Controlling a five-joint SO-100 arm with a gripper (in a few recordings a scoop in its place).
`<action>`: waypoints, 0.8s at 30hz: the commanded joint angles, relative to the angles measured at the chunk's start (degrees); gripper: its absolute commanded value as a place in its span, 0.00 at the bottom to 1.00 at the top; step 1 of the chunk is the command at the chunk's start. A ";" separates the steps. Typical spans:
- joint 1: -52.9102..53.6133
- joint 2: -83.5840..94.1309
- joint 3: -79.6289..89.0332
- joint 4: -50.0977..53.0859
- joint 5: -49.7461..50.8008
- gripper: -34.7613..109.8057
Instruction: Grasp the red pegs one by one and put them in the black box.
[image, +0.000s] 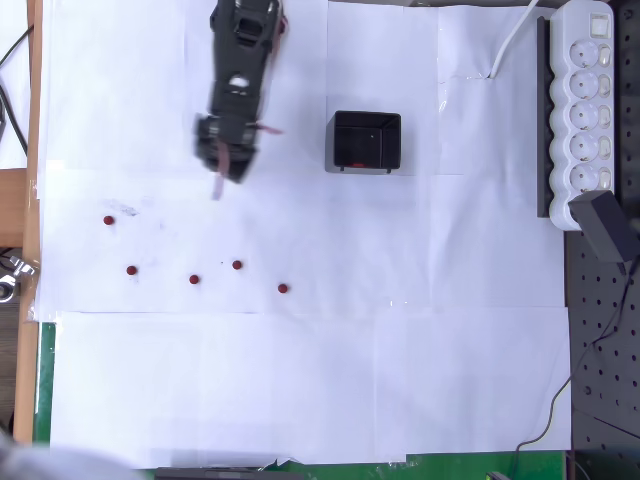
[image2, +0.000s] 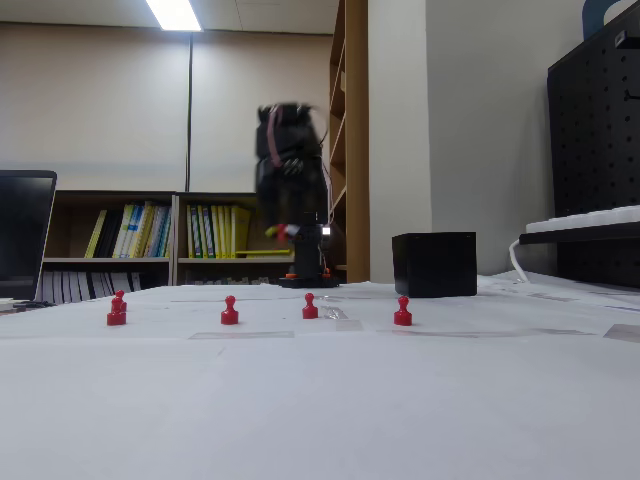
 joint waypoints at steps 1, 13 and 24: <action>-15.56 -4.83 11.43 4.04 -6.86 0.24; -39.02 5.45 0.88 -10.20 -20.21 0.24; -41.22 6.33 -15.56 -20.48 -21.27 0.28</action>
